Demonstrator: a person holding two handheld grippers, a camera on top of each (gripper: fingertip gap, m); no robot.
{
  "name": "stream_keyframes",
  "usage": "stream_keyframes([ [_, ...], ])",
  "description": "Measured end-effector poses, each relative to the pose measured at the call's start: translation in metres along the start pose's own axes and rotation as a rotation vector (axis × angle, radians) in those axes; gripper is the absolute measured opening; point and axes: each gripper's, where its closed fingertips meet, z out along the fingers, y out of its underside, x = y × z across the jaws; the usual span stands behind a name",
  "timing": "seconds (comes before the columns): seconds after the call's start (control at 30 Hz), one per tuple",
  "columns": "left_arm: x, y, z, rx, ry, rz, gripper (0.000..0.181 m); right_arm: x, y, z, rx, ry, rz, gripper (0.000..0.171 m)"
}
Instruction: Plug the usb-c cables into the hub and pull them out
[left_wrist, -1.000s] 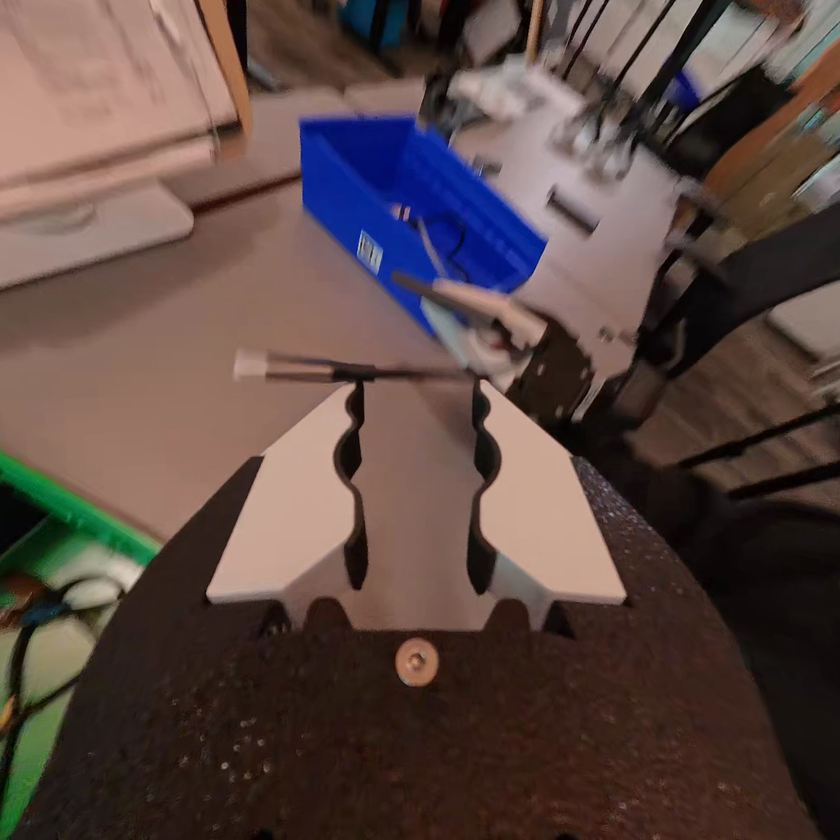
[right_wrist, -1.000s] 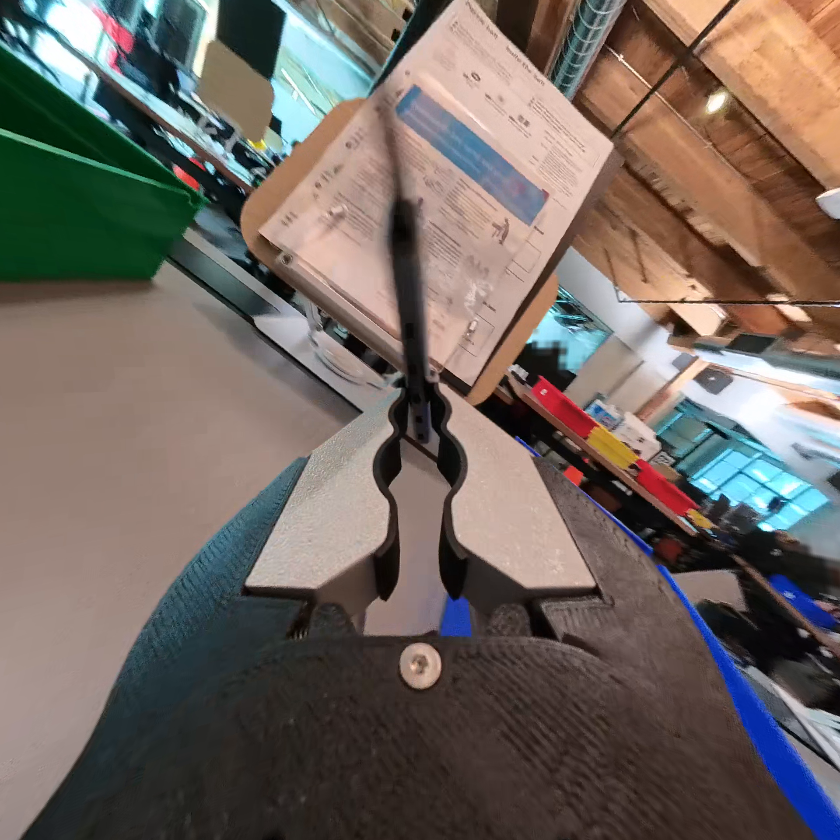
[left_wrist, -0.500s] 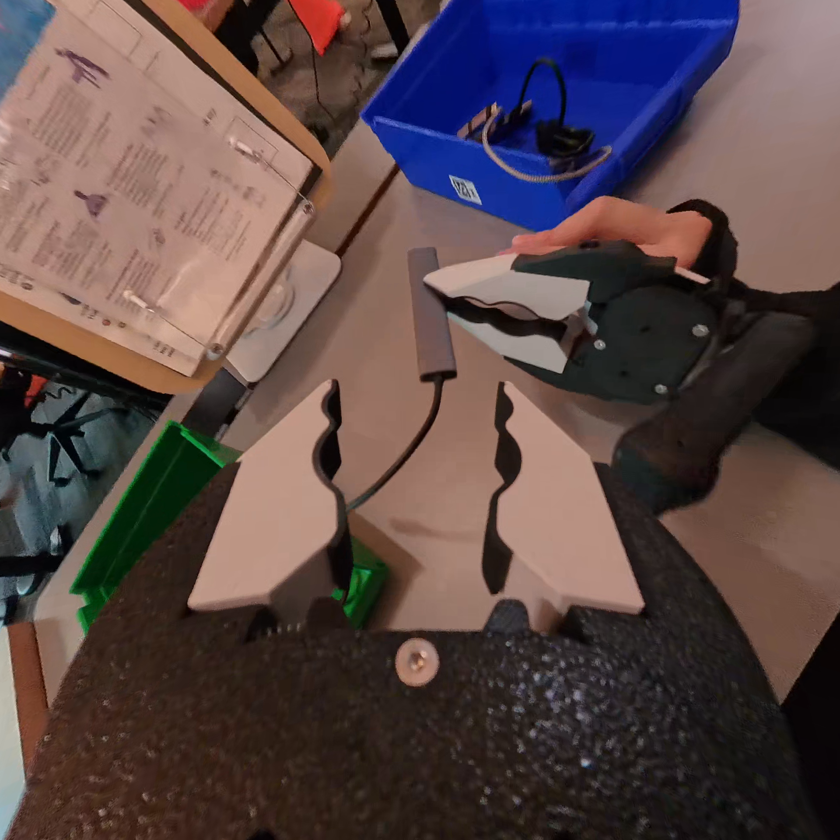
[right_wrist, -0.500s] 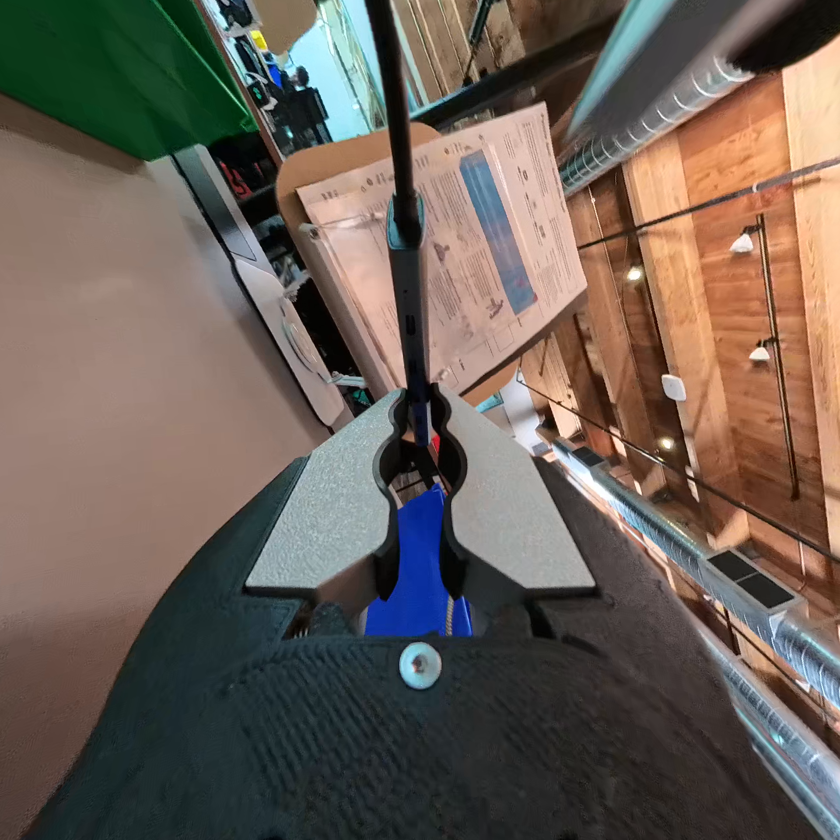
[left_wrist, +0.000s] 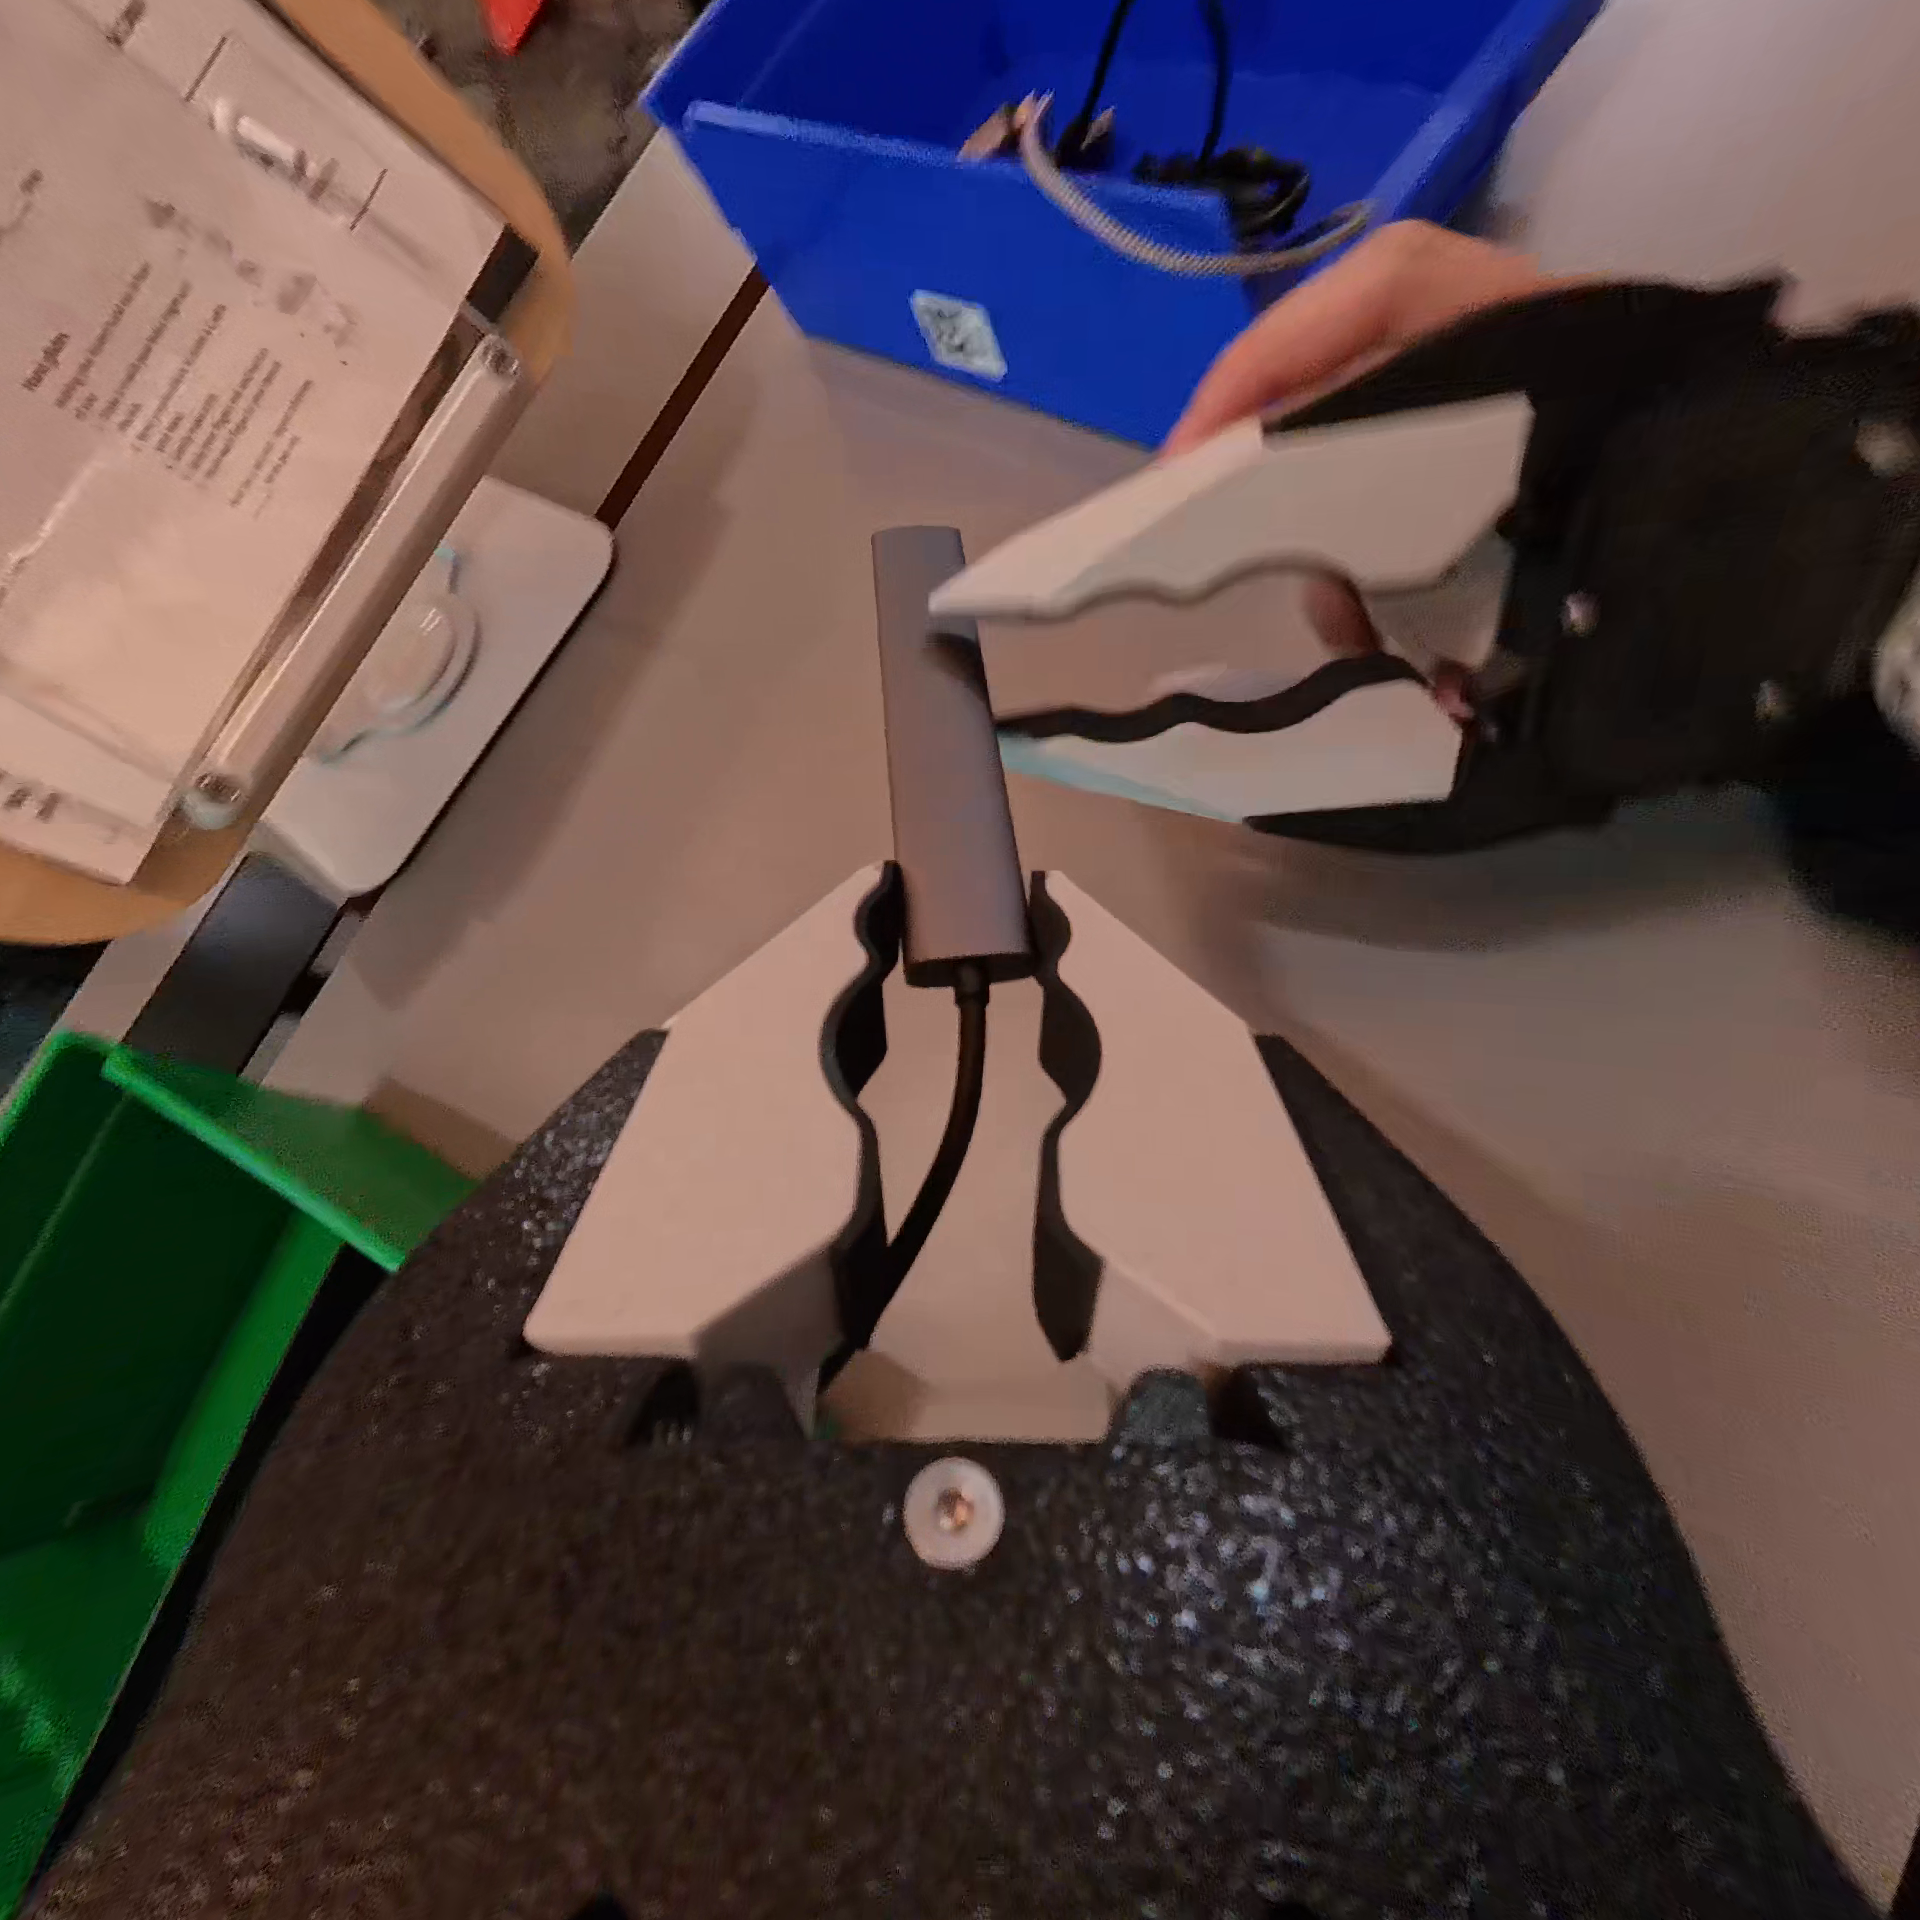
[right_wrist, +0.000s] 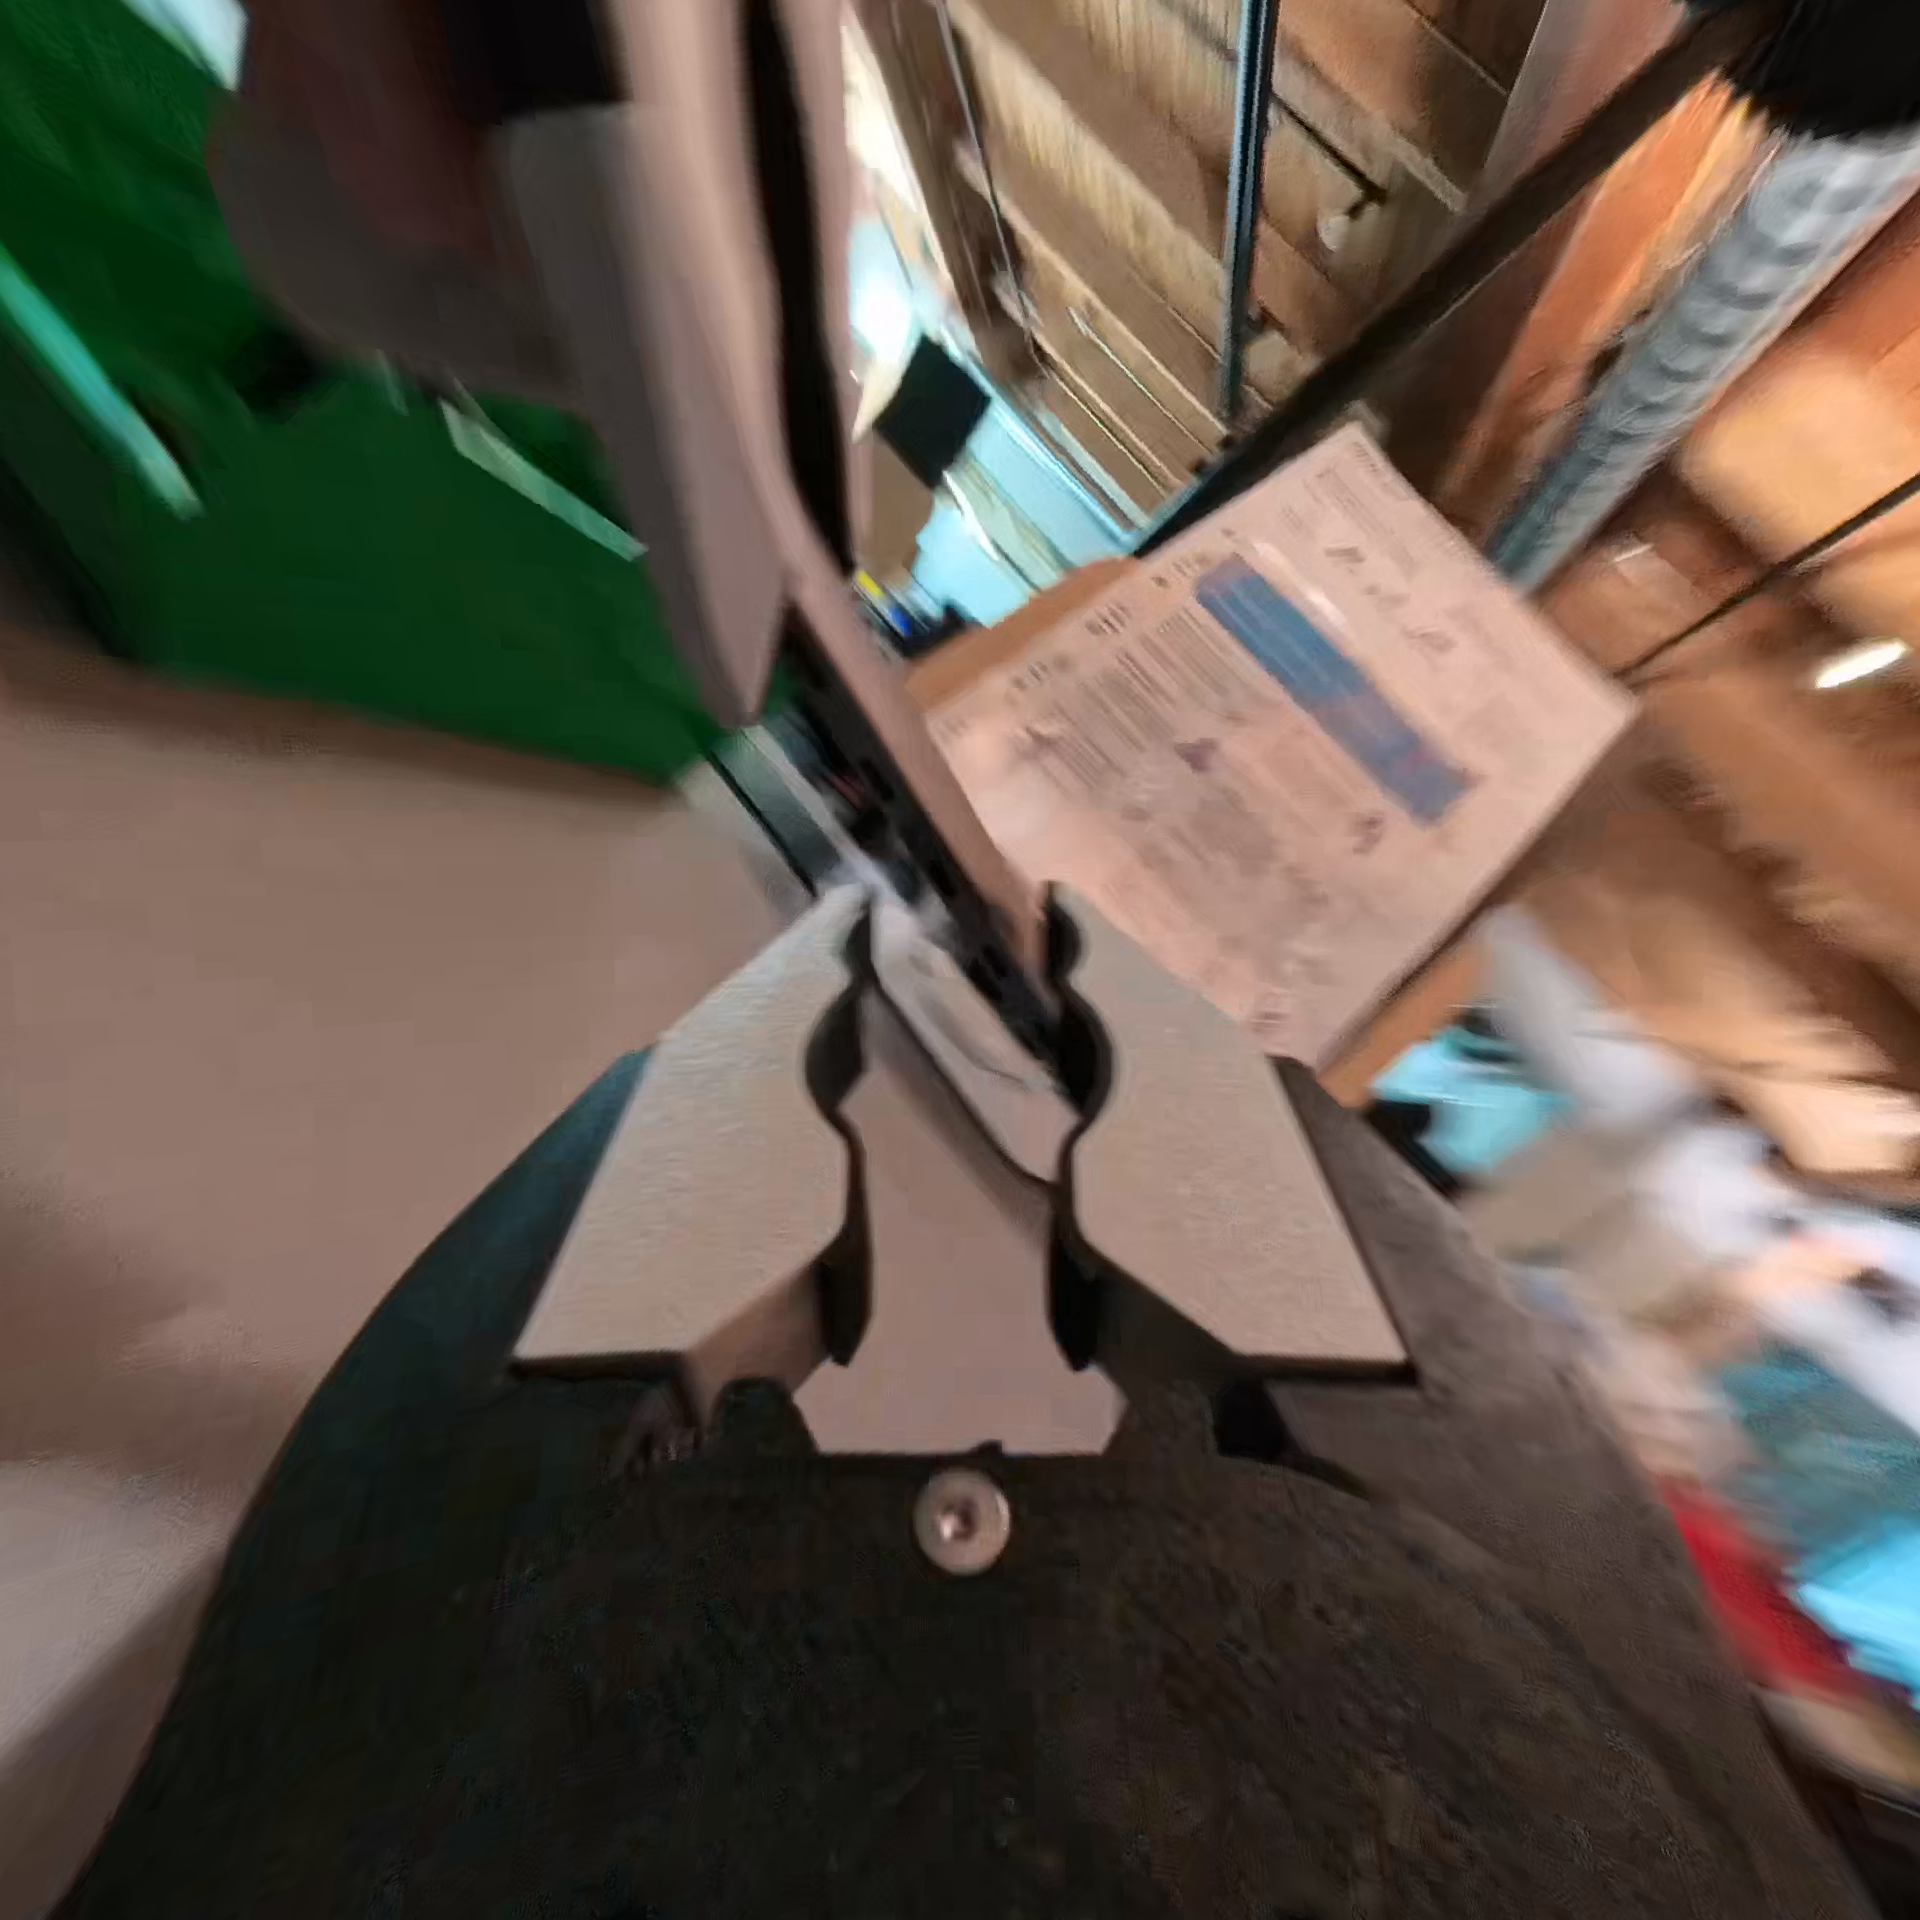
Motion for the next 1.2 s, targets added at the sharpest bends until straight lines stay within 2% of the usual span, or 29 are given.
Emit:
stream_keyframes([
  [0.03, 0.0, -0.002, -0.006, 0.052, 0.055, 0.001, 0.022, 0.005, -0.004, -0.004, 0.063, -0.053, 0.185, 0.047],
  [0.1, 0.006, -0.006, -0.023, 0.161, 0.224, -0.002, 0.022, 0.013, -0.021, -0.015, 0.222, -0.215, 0.567, 0.07],
  [0.13, 0.011, -0.007, -0.034, 0.215, 0.328, 0.013, 0.021, 0.018, -0.033, -0.022, 0.313, -0.3, 0.736, 0.071],
  [0.2, 0.018, -0.002, -0.053, 0.265, 0.493, 0.038, 0.021, 0.016, -0.056, -0.039, 0.453, -0.495, 0.916, 0.068],
  [0.27, 0.016, 0.007, -0.06, 0.242, 0.548, 0.064, 0.021, 0.001, -0.068, -0.047, 0.475, -0.622, 0.928, 0.072],
  [0.4, 0.019, 0.008, -0.07, 0.277, 0.642, 0.141, 0.021, -0.032, -0.074, -0.046, 0.404, -0.748, 0.886, 0.072],
  [0.63, 0.03, 0.017, -0.063, 0.26, 0.743, 0.239, 0.021, -0.052, -0.074, -0.046, 0.355, -0.812, 0.852, 0.048],
  [0.73, 0.03, 0.024, -0.055, 0.214, 0.741, 0.26, 0.021, -0.051, -0.074, -0.044, 0.366, -0.787, 0.83, 0.04],
  [0.87, 0.028, 0.023, -0.053, 0.24, 0.748, 0.253, 0.021, -0.049, -0.069, -0.04, 0.353, -0.75, 0.814, 0.022],
  [1.03, 0.015, 0.016, -0.045, 0.29, 0.68, 0.222, 0.021, -0.041, -0.062, -0.031, 0.299, -0.677, 0.806, 0.021],
  [1.1, 0.006, 0.009, -0.04, 0.316, 0.618, 0.172, 0.031, -0.034, -0.06, -0.028, 0.292, -0.64, 0.819, 0.021],
  [1.2, -0.018, -0.011, -0.038, 0.396, 0.449, 0.078, 0.076, -0.025, -0.051, -0.021, 0.268, -0.531, 0.797, 0.021],
])
